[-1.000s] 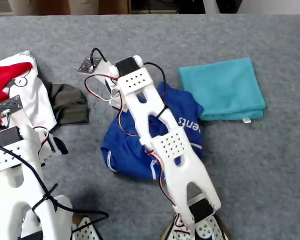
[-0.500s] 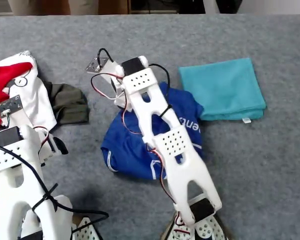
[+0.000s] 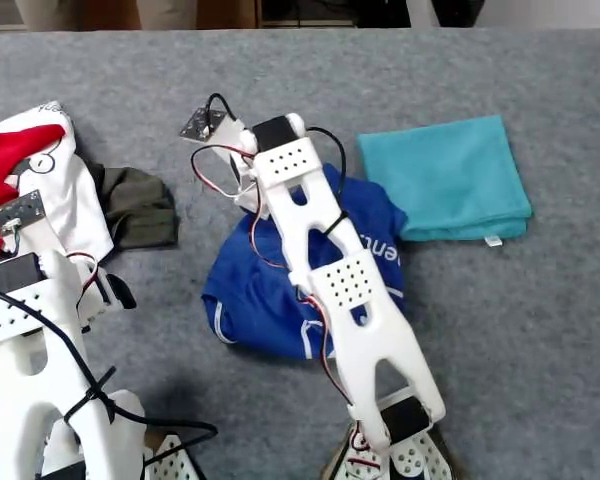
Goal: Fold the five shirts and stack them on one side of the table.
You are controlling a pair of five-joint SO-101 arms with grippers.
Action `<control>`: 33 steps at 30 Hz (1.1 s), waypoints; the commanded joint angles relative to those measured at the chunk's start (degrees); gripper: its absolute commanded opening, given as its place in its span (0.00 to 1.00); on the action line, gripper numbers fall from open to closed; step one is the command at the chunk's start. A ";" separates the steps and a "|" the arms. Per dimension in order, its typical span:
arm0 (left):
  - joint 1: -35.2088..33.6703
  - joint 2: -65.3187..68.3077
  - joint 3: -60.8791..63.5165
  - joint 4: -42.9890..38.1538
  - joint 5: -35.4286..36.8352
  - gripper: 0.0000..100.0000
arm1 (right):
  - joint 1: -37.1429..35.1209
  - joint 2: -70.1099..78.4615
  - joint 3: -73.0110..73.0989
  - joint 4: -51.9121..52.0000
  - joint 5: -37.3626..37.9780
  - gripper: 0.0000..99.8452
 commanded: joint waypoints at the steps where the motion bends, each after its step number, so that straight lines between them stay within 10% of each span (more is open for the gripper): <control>1: 0.44 -0.48 -0.35 0.26 0.18 0.25 | 0.66 -0.13 -2.15 -0.44 -0.18 0.01; 33: 0.62 -0.48 -0.53 0.44 -0.09 0.25 | 6.90 -23.52 -17.89 5.54 -5.71 0.00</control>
